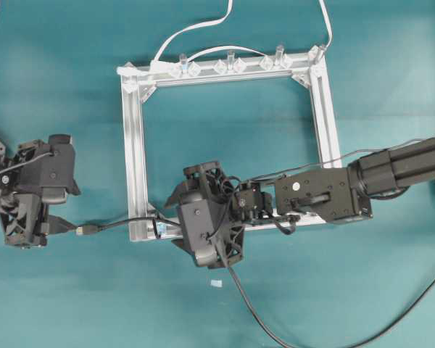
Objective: Insert the wire through the string loop located on the left side.
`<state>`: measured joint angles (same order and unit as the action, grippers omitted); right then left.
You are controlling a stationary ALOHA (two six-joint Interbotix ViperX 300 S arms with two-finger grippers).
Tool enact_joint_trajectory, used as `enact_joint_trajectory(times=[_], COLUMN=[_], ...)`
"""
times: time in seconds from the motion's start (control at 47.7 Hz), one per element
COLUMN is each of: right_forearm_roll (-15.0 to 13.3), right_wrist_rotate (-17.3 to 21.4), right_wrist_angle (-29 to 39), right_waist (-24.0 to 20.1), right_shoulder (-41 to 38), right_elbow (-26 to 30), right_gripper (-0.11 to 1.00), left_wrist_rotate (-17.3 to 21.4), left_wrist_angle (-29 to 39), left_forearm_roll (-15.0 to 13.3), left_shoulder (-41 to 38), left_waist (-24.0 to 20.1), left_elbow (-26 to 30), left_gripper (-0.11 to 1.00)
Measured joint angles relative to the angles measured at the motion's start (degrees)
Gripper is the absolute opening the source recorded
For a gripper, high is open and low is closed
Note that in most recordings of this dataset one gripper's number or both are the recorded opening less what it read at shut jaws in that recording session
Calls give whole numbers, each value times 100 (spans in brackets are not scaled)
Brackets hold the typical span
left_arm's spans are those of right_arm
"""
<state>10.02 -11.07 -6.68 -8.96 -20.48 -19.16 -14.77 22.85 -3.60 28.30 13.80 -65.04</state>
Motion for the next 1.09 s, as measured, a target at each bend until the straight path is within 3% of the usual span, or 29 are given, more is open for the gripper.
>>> enact_joint_trajectory(times=[0.21,0.524,0.922,1.09], right_forearm_roll=[0,9,-158,-167], right_wrist_rotate=[0,-26,-9,0], right_wrist_angle=[0,0,9,9], right_waist=[9,70,281,308], right_shoulder=[0,114,747,905], right_elbow=[0,0,-26,-158], right_gripper=[80,80,80,80], left_wrist_rotate=[9,255,1143,1195], left_wrist_angle=[-44,-624,-633,-633], left_forearm_roll=[18,97,105,105], left_shoulder=[53,439,1441,1714], left_waist=[0,-35,-905,-1081], left_elbow=[0,-9,-35,-114], left_gripper=[78,78,78,77])
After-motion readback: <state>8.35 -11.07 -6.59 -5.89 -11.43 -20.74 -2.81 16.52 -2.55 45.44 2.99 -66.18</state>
